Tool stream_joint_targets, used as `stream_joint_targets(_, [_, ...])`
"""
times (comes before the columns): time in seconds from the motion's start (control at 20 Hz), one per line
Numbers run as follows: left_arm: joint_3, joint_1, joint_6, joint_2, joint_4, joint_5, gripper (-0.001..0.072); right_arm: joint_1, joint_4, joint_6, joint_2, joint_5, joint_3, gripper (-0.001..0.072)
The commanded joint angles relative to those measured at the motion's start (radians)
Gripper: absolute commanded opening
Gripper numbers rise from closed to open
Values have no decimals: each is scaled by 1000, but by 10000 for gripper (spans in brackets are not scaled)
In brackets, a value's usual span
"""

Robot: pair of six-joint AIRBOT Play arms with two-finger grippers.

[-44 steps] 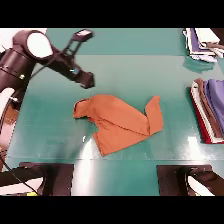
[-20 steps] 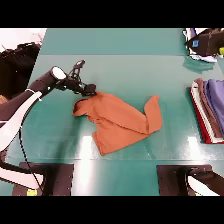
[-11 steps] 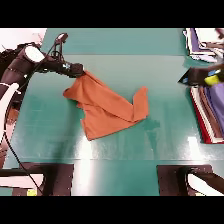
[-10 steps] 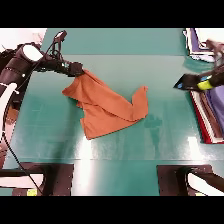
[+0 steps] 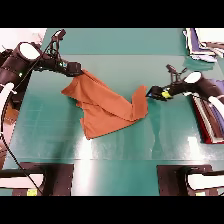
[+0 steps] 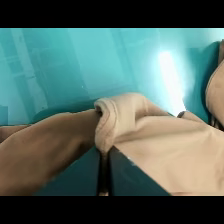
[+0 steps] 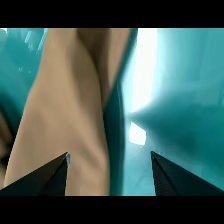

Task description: Fold the shirts.

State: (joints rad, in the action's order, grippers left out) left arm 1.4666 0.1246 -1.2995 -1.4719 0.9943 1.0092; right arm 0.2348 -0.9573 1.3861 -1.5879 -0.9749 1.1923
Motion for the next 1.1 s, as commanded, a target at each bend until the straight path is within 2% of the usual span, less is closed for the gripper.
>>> stream_joint_targets(0.0, [1, -1, 0, 1, 1, 2, 28, 57, 22, -15, -142, 27, 115, 476])
stream_joint_targets(0.1, [1, -1, -1, 1, 1, 3, 28, 79, 19, -20, -185, 10, 192, 220])
stream_joint_targets(0.15, [2, -1, -1, 1, 1, 3, 27, 82, 17, -36, -194, 3, 224, 43])
stream_joint_targets(0.2, [3, -1, -1, 6, 3, 4, 27, 84, 14, -42, -194, -2, 254, 13])
stream_joint_targets(0.35, [30, -3, -5, 82, 87, -4, 27, 54, 3, -43, -104, -3, 322, 13])
stream_joint_targets(0.55, [157, -3, -9, 294, 218, -4, 27, -8, -95, -42, 153, -27, 442, 13])
stream_joint_targets(0.8, [319, -3, -9, 544, 222, -5, 27, -39, -165, -41, 447, -114, 597, 13])
stream_joint_targets(1.05, [388, -3, -10, 694, 221, -5, 27, -39, -220, -29, 661, -134, 625, 13])
